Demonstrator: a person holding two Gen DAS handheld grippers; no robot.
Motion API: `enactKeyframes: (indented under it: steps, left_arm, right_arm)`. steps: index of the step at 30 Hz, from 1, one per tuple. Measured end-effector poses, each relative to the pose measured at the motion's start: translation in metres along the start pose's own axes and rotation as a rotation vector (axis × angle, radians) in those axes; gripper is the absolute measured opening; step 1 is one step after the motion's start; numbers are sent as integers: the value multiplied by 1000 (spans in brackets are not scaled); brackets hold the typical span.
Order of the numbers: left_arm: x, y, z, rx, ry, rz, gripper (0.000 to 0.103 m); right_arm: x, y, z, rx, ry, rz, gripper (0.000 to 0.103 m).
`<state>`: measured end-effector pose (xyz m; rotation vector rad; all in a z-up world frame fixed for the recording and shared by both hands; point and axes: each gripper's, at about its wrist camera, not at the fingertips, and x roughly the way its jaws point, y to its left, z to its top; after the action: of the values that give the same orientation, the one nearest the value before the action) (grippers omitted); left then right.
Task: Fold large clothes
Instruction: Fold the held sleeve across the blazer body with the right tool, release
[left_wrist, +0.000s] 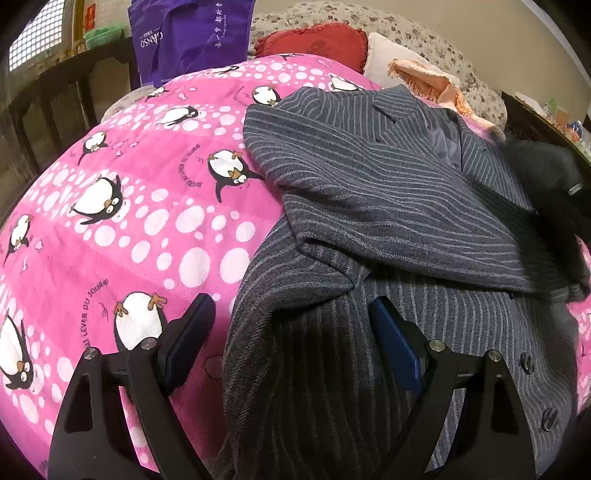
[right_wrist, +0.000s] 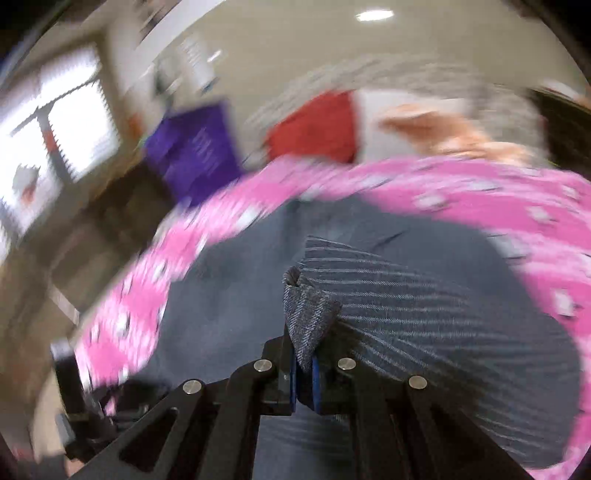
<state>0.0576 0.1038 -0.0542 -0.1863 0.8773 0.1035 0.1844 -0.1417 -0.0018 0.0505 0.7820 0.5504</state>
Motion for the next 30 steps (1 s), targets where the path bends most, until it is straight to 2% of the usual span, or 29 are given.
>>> enactKeyframes:
  steps: [4,6,7,8,10,13,15,17,18,19,20,22,24,27,29,30]
  left_arm:
    - [0,-1,0,4,0,4,87]
    - [1,-3,0,8,1,8,87]
    - [1,-3,0,9,1,11,87]
    - [1,-3,0,11,1,12,87]
    - [1,-3,0,8,0,9,87]
    - [-11,-5,0,4,-15,-4,87]
    - [-40,-12,3,13,-92,-51,87]
    - [-59,-22,11,45,-160,-94,87]
    - [-65,-31,19,70,-181,-123,87]
    - [-64,-41,29,98,-174,-163,87]
    - [-58,-50,37,115,-148,-200,87]
    - [-37,-67,53,136,-56,-292,87]
    - [-9,-82,66,137,48,-371,87]
    - [21,-99,70,119,155,-440,87]
    - [35,-106,66,111,197,-439,87]
    - [40,-110,62,115,209,-426,87]
  right_arm:
    - [47,31,-40,-53,117,33,5]
    - [55,39,-55,-102,136,-4,11]
    - [52,40,-59,-102,126,-4,15]
    - [49,38,-60,-88,125,8,29]
    - [35,36,-62,-66,122,9,44]
    - [-1,29,-77,-117,92,-61,44]
    - [-22,16,-90,-129,94,-97,44]
    - [-34,2,-114,-166,122,-178,44]
    - [-33,-6,-126,-180,153,-211,52]
    - [-42,-16,-135,-155,113,-192,58]
    - [-48,-26,-138,-110,101,-193,76]
    - [-49,-46,-140,-10,120,-250,92]
    - [-46,-54,-140,33,127,-235,93]
    - [-48,-54,-140,26,117,-246,93]
    - [-51,-52,-140,21,101,-295,92]
    - [-54,-52,-141,24,89,-349,92]
